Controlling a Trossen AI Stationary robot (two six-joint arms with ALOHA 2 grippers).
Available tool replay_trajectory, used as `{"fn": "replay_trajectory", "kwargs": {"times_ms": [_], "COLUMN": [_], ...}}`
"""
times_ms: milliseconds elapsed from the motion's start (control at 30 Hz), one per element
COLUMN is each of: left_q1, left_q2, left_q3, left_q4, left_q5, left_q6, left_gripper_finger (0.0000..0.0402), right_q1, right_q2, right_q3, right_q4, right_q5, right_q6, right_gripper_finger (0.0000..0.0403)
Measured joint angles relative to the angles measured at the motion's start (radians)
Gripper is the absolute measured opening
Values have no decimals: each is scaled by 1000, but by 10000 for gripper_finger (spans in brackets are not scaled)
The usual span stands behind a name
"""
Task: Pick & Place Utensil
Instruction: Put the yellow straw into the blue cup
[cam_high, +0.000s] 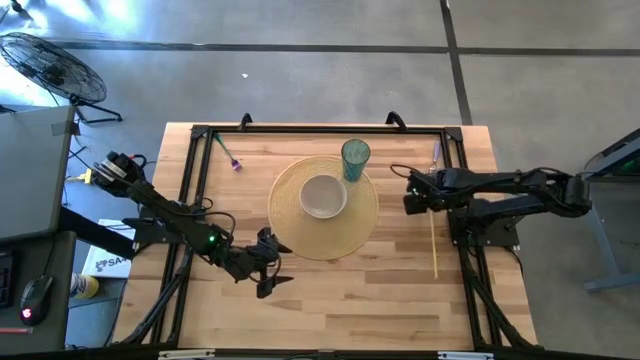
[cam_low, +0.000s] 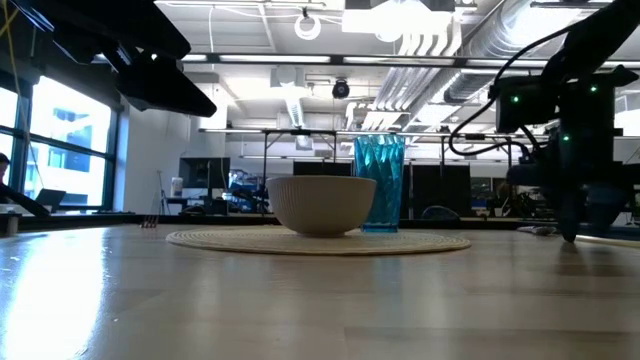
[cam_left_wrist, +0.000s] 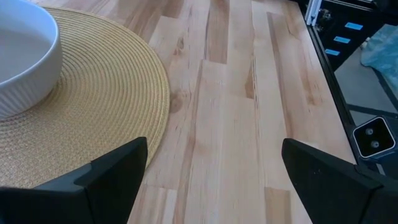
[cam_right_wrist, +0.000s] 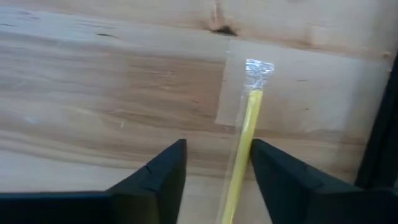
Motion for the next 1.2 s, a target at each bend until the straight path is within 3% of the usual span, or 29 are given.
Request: {"fn": "replay_trajectory", "kwargs": {"times_ms": [300,533,900,1200], "left_q1": [0,0,0,0], "left_q2": [0,0,0,0], "left_q3": [0,0,0,1], "left_q4": [0,0,0,0], "left_q5": [0,0,0,0], "left_q6": [0,0,0,0], "left_gripper_finger": [367,367,367,367], "right_q1": [0,1,4,109], "right_q2": [0,0,0,0], "right_q3": [0,-1,47,217], "right_q4": [17,35,58,39], "right_q5": [-60,-70,-75,10], "right_q6": [-1,-20,-67,-110], "right_gripper_finger": [61,8,4,1]}}
